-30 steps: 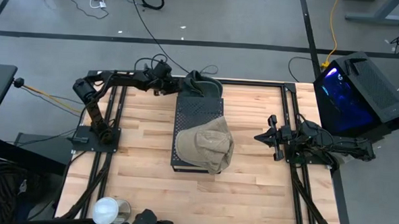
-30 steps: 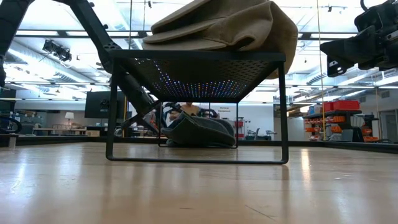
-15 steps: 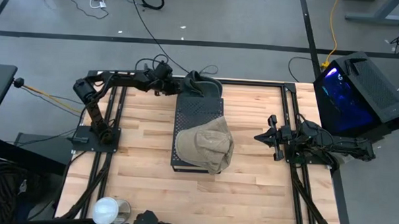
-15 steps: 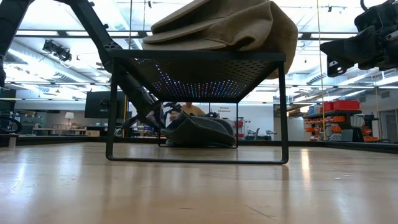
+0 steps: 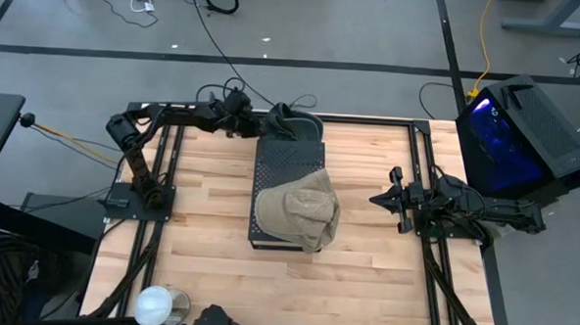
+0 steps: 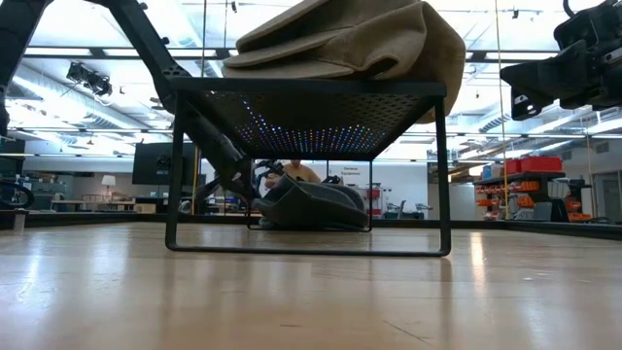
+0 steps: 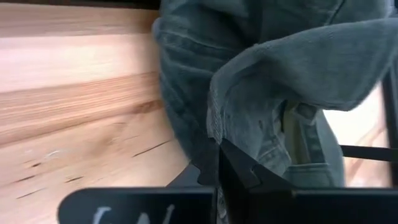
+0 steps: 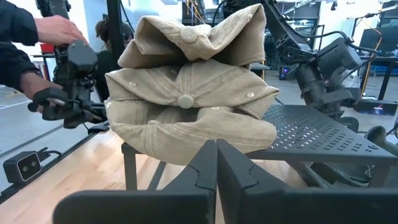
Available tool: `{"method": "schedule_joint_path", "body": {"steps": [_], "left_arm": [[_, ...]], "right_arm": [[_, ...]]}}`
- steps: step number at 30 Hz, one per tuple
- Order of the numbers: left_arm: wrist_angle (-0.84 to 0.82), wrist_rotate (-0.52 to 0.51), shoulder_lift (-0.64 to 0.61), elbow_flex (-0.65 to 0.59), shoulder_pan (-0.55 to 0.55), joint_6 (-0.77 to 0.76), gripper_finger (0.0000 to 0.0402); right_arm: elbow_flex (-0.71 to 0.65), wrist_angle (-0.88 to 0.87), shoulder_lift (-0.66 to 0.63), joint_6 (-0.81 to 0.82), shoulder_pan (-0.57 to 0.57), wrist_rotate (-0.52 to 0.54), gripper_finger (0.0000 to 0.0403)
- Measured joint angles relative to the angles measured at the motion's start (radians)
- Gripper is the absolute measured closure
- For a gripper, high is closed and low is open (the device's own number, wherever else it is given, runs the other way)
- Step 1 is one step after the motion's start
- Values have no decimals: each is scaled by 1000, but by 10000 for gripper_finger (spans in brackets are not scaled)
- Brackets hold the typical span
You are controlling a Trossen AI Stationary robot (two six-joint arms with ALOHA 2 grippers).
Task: Pick & Place hat
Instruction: Put the bottom gray cap on the shelf
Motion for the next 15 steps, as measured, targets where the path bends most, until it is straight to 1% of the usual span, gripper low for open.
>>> {"method": "schedule_joint_path", "body": {"steps": [3,11,15], "left_arm": [[17,15,-11,0,0,-2,398],[53,10,-74,0,1,1,400],[109,17,-101,0,0,1,400]], "right_arm": [[0,0,0,0,0,0,396],[0,0,0,0,0,0,396],[0,0,0,0,0,0,396]]}}
